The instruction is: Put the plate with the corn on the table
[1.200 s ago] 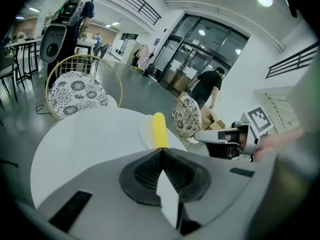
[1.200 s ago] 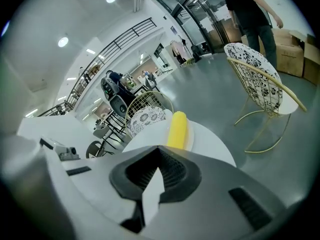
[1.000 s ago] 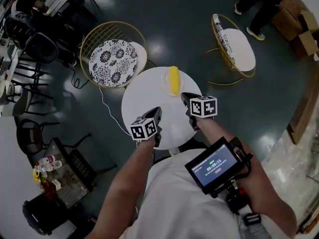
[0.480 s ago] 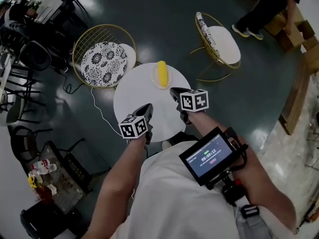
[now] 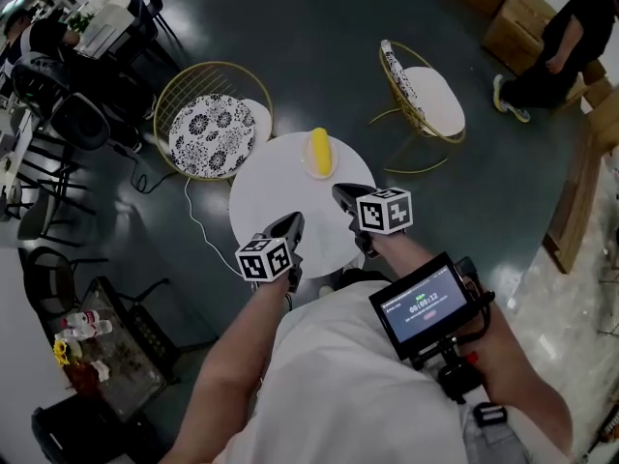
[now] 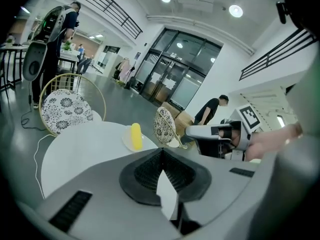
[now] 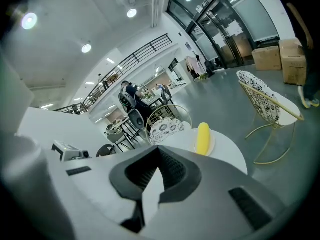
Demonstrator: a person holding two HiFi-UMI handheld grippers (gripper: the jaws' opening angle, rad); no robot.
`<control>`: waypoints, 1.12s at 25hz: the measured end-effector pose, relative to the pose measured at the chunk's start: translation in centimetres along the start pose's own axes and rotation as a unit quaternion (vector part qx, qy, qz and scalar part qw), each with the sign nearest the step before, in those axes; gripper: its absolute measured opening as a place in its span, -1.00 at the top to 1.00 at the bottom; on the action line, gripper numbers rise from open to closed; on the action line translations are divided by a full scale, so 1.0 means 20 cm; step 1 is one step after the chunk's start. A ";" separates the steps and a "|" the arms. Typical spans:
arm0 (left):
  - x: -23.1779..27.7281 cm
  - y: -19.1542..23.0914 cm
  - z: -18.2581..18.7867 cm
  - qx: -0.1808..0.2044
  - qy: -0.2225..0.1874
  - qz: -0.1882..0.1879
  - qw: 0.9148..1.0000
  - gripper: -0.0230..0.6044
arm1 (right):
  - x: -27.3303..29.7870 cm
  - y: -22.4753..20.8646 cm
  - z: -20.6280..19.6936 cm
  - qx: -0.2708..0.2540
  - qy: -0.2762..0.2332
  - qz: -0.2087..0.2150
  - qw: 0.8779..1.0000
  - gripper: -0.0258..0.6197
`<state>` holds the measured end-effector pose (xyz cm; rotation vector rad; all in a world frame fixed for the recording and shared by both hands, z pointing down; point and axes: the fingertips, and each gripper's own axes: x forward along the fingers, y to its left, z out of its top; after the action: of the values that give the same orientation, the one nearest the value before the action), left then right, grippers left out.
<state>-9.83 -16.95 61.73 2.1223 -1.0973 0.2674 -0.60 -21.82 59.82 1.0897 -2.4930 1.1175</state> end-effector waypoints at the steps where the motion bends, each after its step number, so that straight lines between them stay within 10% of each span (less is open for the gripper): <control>1: -0.02 -0.02 0.01 0.002 -0.006 -0.003 1.000 0.90 | -0.02 0.02 -0.01 -0.001 -0.003 0.001 1.000 0.90; 28: -0.57 -0.22 -0.04 0.096 -0.076 -0.051 0.991 0.90 | -0.47 0.43 -0.19 -0.030 -0.097 0.033 0.994 0.90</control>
<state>-13.32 -7.47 54.65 2.3949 -1.0817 0.1697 -0.44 -10.15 53.34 1.1575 -2.7107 0.9882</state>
